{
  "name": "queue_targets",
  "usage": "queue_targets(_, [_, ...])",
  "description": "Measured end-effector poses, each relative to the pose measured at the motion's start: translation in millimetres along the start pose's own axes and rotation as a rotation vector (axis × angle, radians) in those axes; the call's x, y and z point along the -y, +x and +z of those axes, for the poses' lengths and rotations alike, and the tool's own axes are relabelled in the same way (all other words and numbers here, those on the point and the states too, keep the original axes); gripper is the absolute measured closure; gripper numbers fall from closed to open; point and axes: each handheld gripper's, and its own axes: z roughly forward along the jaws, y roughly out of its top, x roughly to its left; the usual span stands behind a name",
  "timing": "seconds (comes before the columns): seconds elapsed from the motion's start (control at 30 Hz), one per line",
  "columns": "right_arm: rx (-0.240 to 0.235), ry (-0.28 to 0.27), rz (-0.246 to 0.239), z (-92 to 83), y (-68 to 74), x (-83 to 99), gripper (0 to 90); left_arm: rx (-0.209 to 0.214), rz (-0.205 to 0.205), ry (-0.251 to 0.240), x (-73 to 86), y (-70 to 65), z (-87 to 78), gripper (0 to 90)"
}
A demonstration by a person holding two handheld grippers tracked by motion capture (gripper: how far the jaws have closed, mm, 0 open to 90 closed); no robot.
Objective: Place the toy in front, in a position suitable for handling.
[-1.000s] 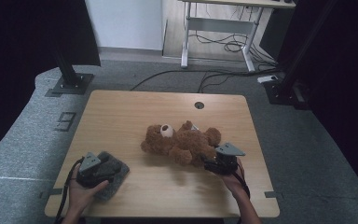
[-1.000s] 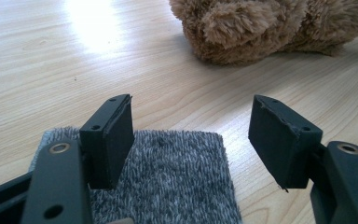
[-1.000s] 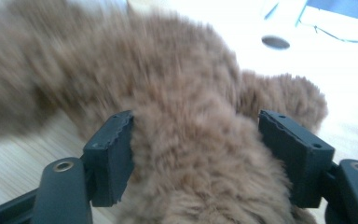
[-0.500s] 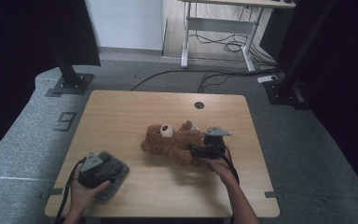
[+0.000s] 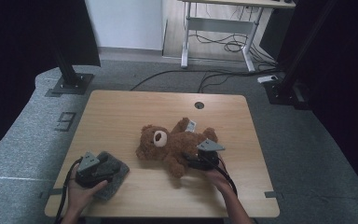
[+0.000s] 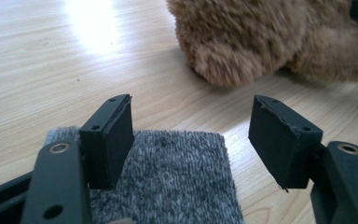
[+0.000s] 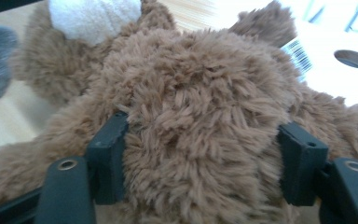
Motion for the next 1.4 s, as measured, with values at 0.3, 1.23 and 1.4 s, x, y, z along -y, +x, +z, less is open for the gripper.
queue_targets(0.3, [-0.075, -0.059, -0.092, -11.5, 8.6, 15.5, 35.2, -0.001, -0.005, 0.005, 1.8, 1.9, 0.4, 30.9])
queue_targets(1.23, [-0.049, -0.101, -0.097, -11.9, 12.9, 20.1, 27.8, -0.053, 0.042, 0.281, 23.8, -4.0, 19.7, 1.1])
queue_targets(1.4, [-0.042, -0.101, -0.104, -13.2, 14.9, 21.8, 27.4, -0.115, 0.037, 0.323, 30.6, 2.4, 29.3, 0.0])
